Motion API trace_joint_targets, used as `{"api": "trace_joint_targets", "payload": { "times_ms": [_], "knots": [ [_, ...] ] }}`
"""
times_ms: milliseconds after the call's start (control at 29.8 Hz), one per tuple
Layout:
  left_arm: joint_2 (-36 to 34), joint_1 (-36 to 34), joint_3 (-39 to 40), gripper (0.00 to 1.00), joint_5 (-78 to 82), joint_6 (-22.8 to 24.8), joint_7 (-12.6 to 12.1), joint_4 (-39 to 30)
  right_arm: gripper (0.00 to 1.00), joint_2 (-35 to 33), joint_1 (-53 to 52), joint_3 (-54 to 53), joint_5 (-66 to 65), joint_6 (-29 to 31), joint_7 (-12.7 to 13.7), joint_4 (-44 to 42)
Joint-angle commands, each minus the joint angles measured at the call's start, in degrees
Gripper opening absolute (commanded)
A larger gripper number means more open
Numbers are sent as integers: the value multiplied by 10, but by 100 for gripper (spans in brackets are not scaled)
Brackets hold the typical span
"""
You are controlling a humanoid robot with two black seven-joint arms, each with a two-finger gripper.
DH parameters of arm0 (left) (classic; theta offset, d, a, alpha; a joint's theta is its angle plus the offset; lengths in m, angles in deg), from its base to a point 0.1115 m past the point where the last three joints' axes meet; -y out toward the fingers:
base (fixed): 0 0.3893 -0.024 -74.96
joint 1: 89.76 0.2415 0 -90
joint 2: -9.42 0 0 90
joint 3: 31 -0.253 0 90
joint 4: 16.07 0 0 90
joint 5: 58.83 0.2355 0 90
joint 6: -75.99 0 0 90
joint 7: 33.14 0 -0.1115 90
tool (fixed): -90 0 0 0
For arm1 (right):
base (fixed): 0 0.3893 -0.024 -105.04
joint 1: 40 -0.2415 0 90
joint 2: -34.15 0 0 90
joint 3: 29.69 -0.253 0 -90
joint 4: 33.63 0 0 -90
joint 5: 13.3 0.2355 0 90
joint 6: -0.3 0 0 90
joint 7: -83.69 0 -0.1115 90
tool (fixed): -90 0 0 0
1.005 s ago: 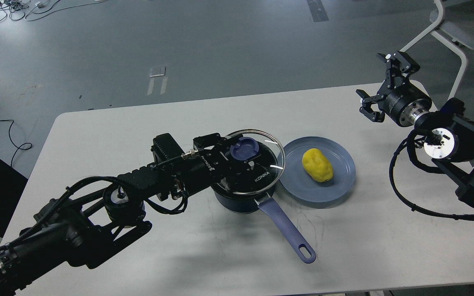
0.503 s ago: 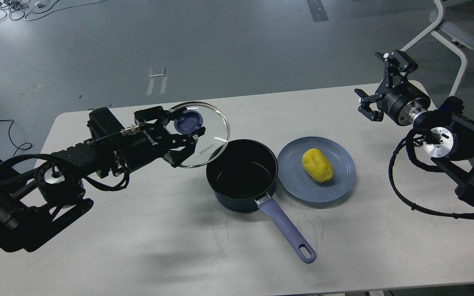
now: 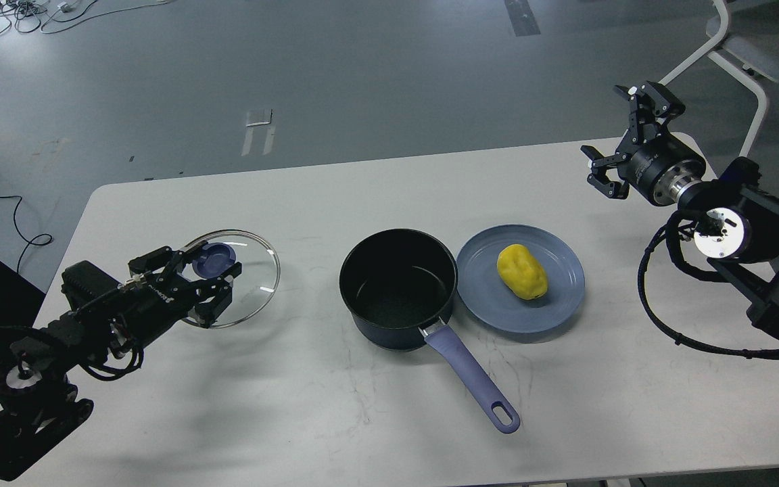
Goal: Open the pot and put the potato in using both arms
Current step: 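Lift the glass lid off the pot and set it down beside it, then release the lid and raise the left gripper away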
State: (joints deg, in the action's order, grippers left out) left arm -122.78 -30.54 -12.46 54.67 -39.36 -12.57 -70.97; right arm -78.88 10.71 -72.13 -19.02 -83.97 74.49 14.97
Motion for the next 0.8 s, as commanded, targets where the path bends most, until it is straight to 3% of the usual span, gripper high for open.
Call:
{"api": "trace_joint_targets", "payload": {
  "times_ms": [0, 302, 335, 402, 503, 637, 771],
  "knots": [
    [19, 4, -23, 45, -30, -7, 15, 33, 100, -3, 1, 0, 0, 0, 1, -1],
    [29, 1, -52, 47, -62, -8, 16, 34, 100, -2, 1, 0, 0, 0, 1, -1],
    [29, 1, -52, 51, -63, -8, 16, 34, 100, -2, 1, 0, -1, 0, 1, -1],
    [29, -2, -51, 75, -66, -8, 16, 34, 100, -2, 1, 1, -1, 0, 1, -2],
    [30, -2, -52, 77, -76, -8, 16, 34, 100, -2, 1, 1, -1, 0, 1, -3],
    [31, -2, -51, 96, -86, -7, 17, 34, 100, -2, 1, 1, -1, 0, 1, -3],
    [31, -10, -48, 97, -121, -7, 17, 33, 100, -3, -3, -1, -1, 0, 1, -7]
  ]
}}
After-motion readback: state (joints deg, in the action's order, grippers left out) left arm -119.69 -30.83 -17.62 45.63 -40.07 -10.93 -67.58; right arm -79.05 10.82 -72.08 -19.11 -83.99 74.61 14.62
